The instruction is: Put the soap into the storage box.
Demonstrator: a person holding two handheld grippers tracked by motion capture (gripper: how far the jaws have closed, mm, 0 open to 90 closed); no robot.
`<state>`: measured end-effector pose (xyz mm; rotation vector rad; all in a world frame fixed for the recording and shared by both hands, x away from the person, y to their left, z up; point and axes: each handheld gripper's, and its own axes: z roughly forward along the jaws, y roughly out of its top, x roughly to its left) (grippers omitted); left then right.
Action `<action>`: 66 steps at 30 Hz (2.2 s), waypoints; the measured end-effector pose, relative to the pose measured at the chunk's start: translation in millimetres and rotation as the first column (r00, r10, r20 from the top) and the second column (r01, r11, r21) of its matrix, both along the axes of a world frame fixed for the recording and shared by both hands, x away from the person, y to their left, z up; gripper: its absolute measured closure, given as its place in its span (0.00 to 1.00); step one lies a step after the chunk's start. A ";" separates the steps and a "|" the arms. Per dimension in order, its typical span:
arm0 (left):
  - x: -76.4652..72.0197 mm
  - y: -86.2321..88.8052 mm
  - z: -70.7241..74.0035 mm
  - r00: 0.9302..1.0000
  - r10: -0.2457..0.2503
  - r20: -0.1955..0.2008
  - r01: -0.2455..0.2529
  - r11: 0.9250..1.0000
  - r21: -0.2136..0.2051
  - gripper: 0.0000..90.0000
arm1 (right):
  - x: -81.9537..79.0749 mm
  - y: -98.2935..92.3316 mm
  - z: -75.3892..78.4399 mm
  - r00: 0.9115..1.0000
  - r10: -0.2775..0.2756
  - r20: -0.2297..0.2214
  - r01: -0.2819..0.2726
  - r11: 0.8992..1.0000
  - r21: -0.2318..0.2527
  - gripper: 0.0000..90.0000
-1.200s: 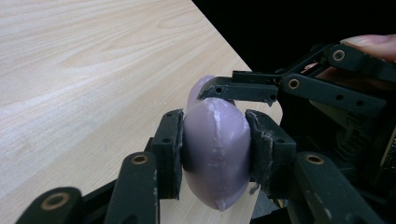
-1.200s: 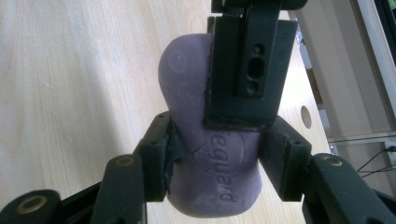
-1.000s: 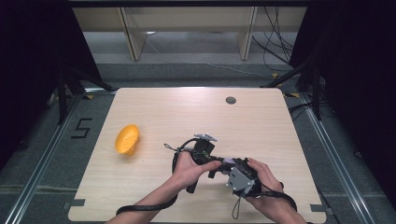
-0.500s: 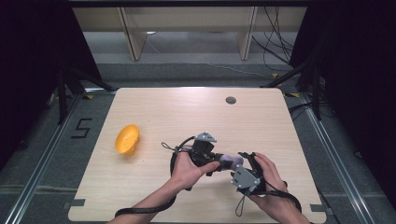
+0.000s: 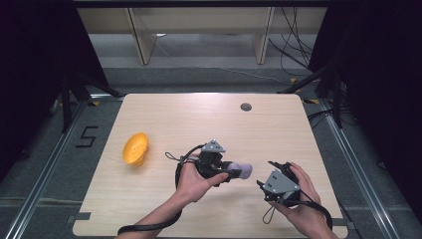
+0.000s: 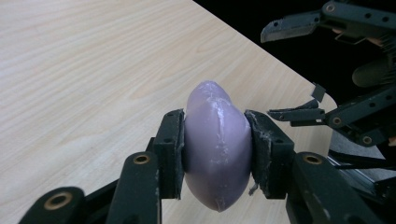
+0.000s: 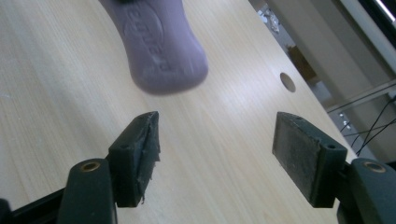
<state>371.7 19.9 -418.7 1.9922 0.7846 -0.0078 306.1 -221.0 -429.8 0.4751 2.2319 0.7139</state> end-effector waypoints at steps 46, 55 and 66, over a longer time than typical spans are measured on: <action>-16.0 89.4 3.6 0.980 0.175 0.094 -0.181 0.982 0.054 0.66 | 10.3 -30.8 -10.6 0.984 -0.134 -0.120 0.148 0.982 0.116 0.50; -15.6 106.0 5.5 0.974 0.201 0.109 -0.209 0.976 0.067 0.66 | 11.6 -31.6 -11.2 0.983 -0.139 -0.124 0.154 0.981 0.116 0.49; -12.7 125.1 11.6 0.957 0.255 0.138 -0.264 0.963 0.052 0.66 | 12.0 -31.4 -11.6 0.982 -0.140 -0.129 0.155 0.982 0.112 0.48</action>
